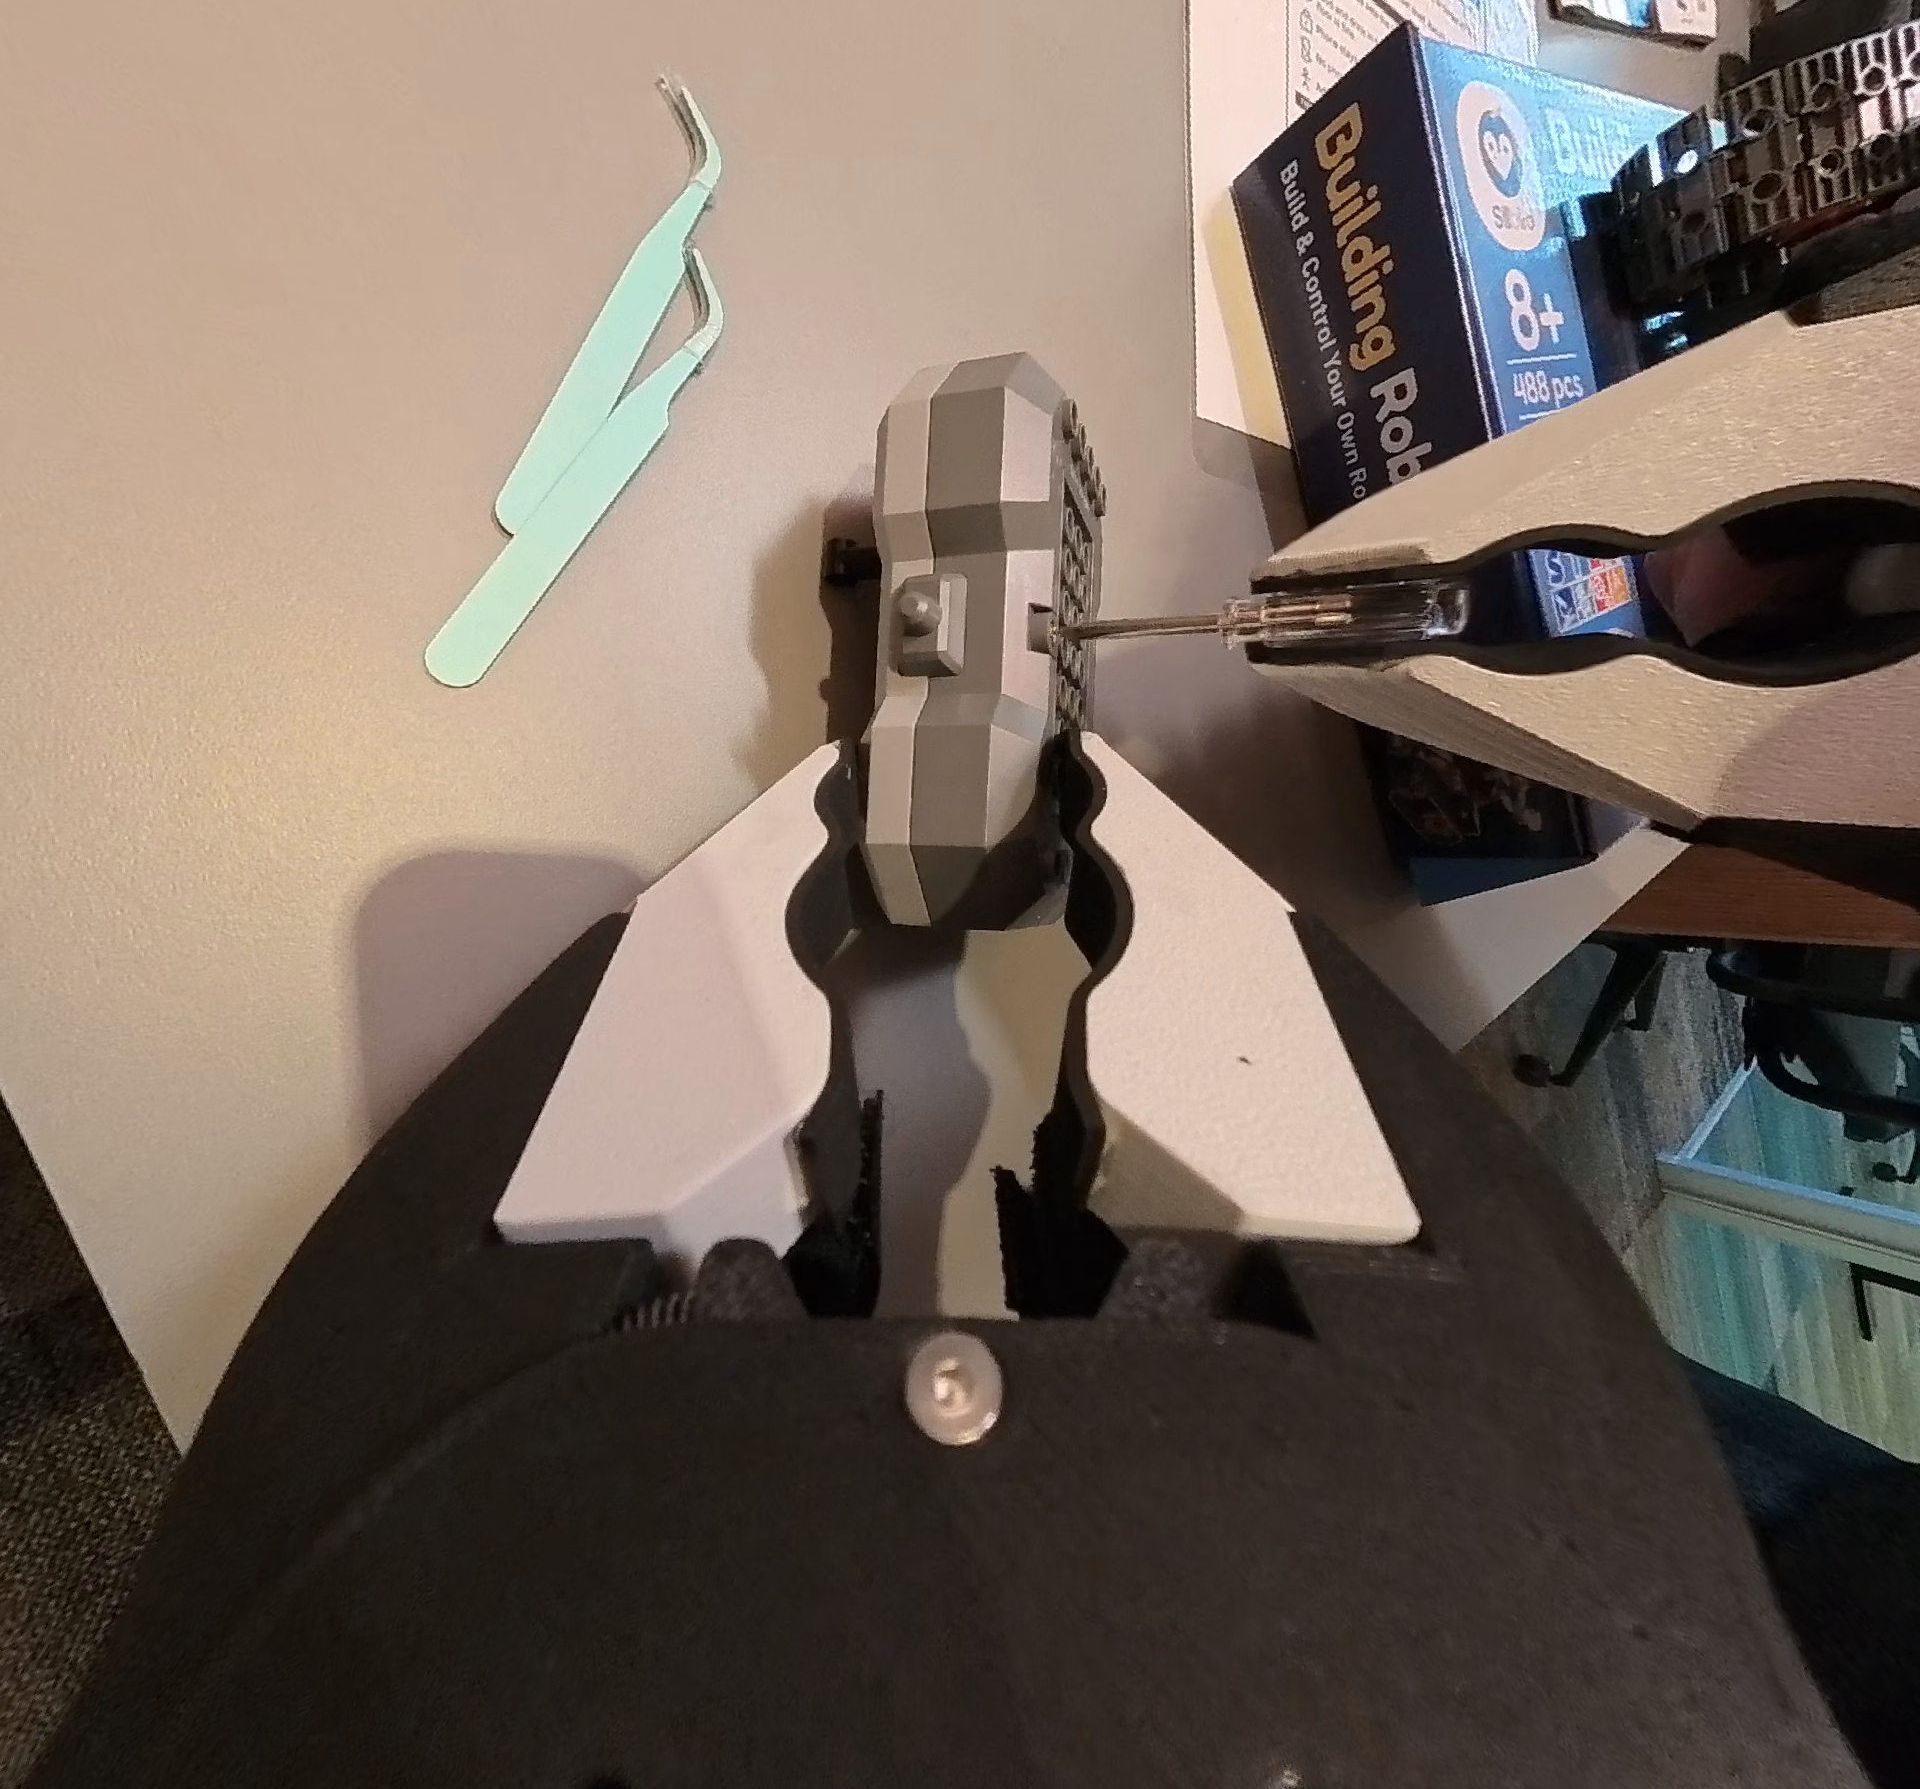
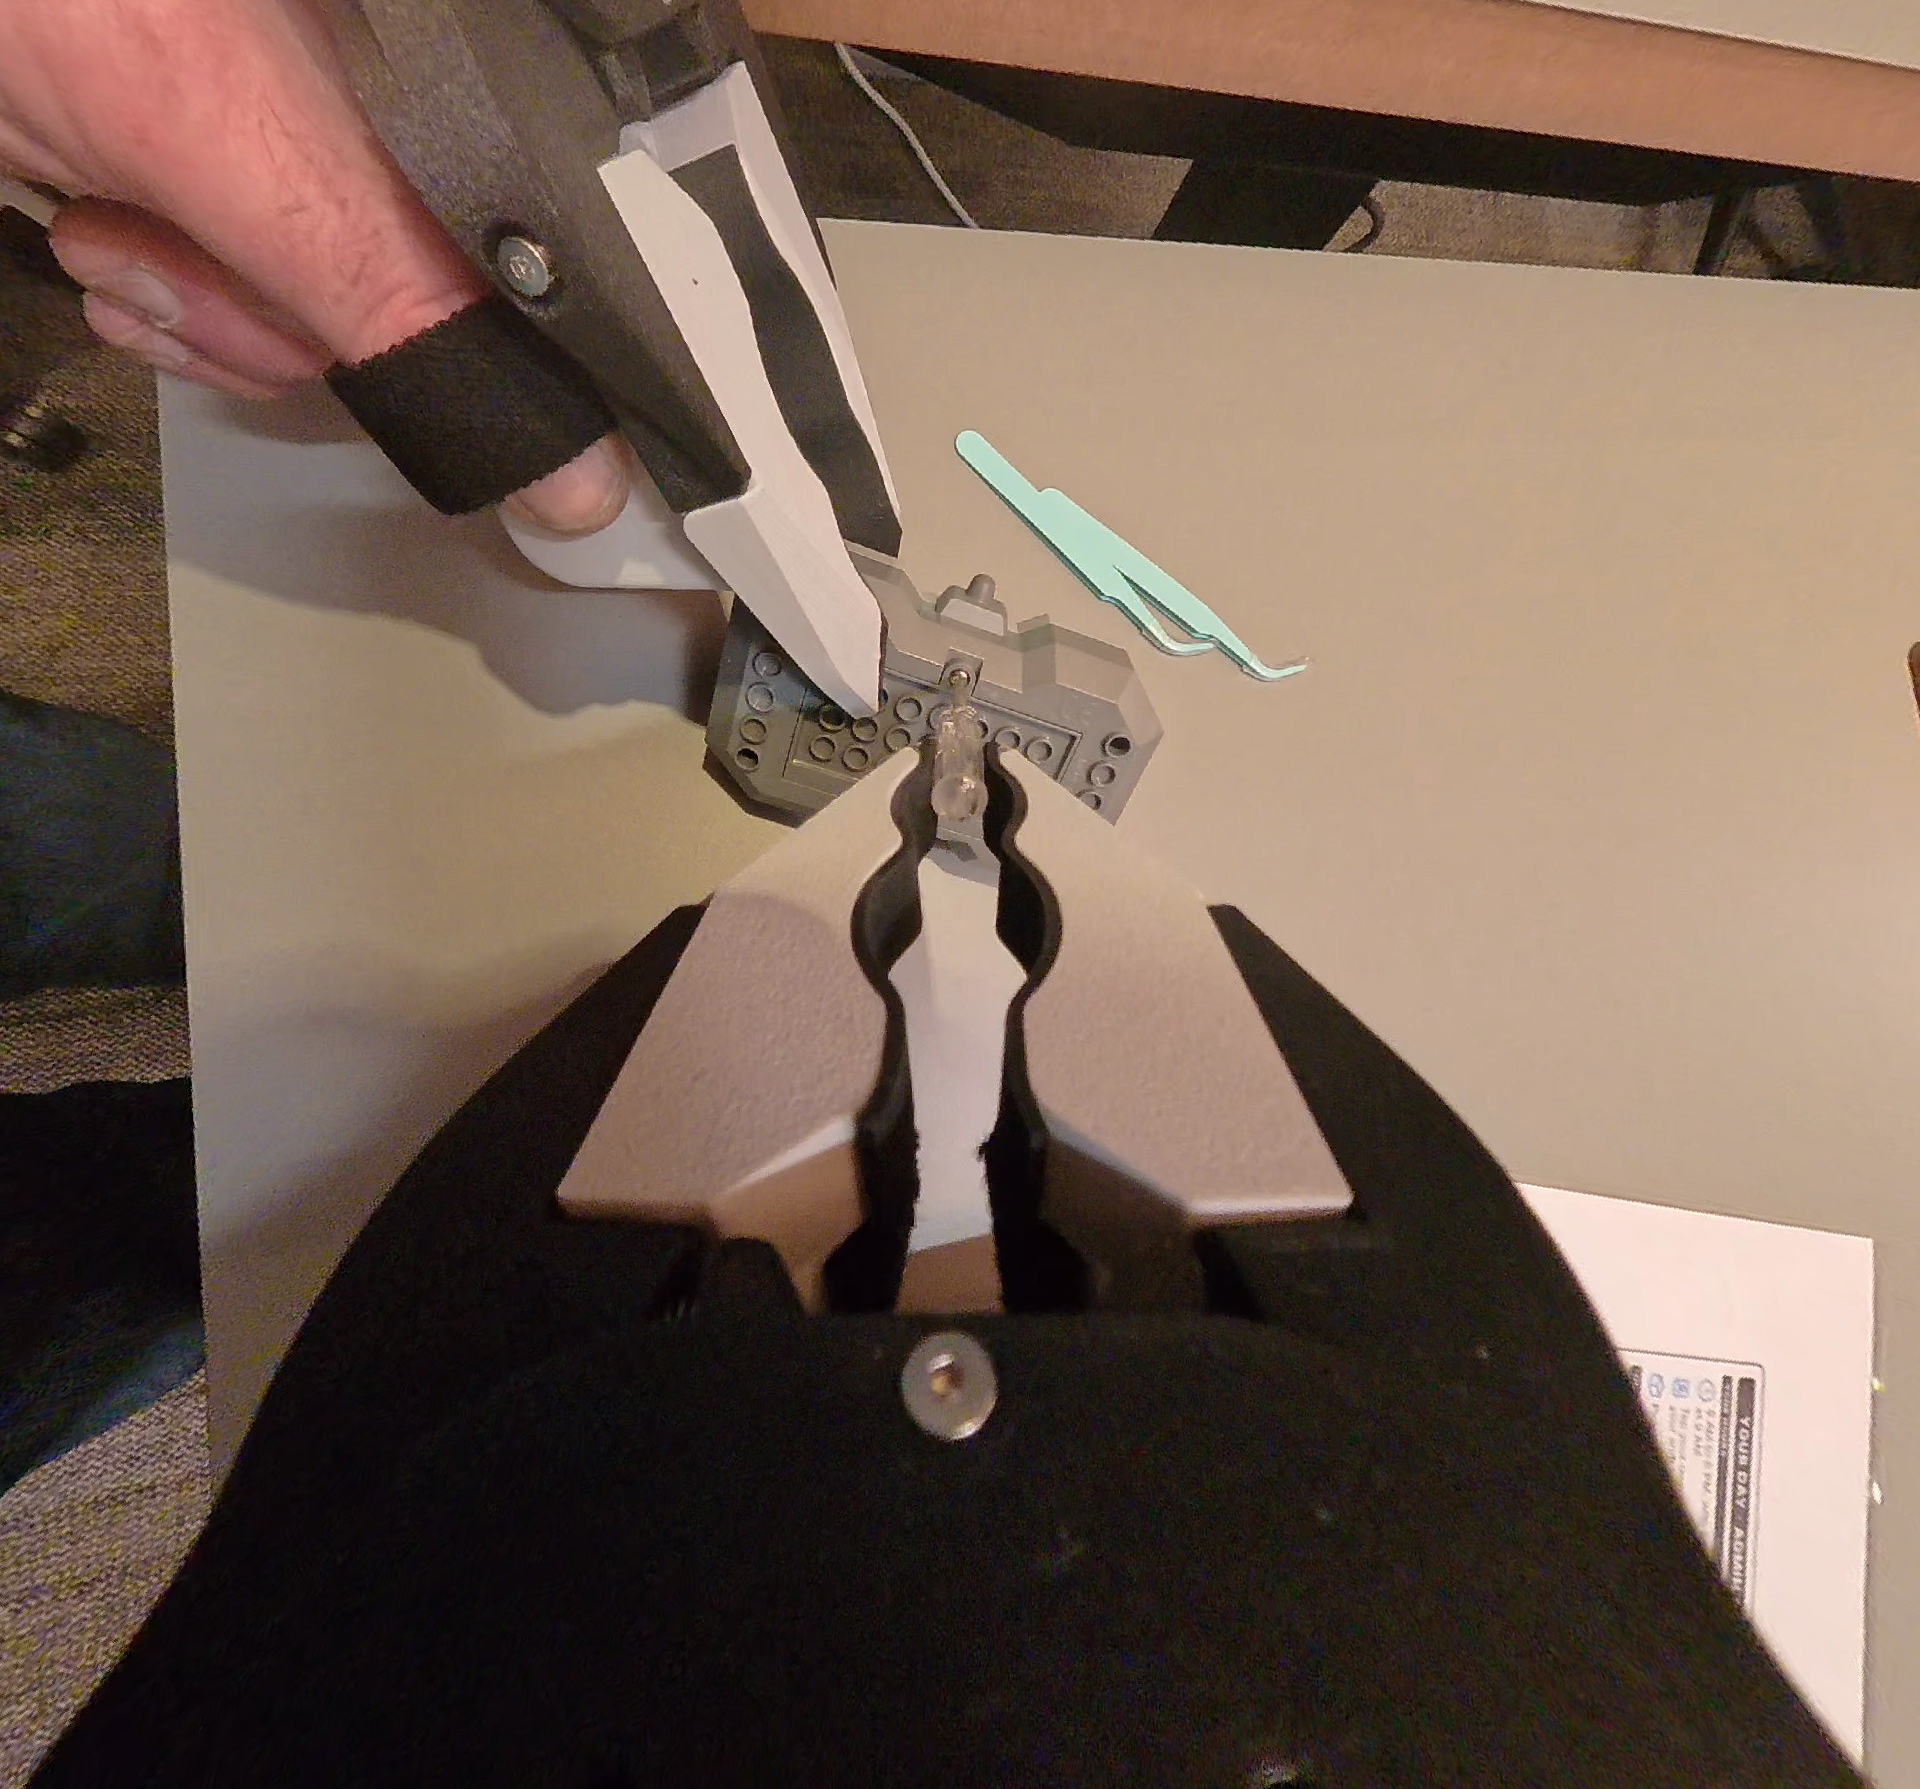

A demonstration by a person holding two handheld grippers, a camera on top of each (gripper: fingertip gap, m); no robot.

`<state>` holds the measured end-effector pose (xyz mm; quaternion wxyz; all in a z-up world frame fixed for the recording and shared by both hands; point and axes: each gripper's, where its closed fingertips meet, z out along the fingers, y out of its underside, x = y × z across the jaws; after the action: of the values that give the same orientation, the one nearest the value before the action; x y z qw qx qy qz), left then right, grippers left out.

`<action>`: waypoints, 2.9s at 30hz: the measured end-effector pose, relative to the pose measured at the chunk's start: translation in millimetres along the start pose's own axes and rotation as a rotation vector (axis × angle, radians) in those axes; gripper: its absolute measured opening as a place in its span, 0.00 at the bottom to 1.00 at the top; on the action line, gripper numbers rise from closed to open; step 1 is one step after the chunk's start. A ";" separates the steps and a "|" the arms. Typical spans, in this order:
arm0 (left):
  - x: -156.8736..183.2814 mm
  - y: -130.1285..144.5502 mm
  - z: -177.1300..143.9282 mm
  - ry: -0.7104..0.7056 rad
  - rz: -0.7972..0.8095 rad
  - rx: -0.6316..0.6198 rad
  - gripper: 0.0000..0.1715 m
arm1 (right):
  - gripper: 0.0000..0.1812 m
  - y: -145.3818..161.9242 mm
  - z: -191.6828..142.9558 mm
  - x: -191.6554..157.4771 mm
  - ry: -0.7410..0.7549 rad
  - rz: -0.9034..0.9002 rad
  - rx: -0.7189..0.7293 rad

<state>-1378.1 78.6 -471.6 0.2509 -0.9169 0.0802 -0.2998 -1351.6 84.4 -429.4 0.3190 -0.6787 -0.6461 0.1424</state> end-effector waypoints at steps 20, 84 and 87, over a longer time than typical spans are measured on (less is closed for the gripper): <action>0.5 0.1 0.5 -0.006 0.001 0.012 0.20 | 0.03 0.4 0.1 -0.9 -0.045 0.138 0.008; 1.9 -2.6 3.7 0.055 0.022 -0.038 0.20 | 0.03 6.7 -3.9 -1.1 0.029 0.139 0.018; 2.1 -2.5 3.7 0.055 0.021 -0.037 0.20 | 0.03 6.5 -3.0 -0.8 0.028 0.130 0.018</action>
<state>-1374.2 81.6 -471.8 0.2347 -0.9119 0.1023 -0.3207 -1344.8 83.1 -431.3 0.3242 -0.7182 -0.5947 0.1593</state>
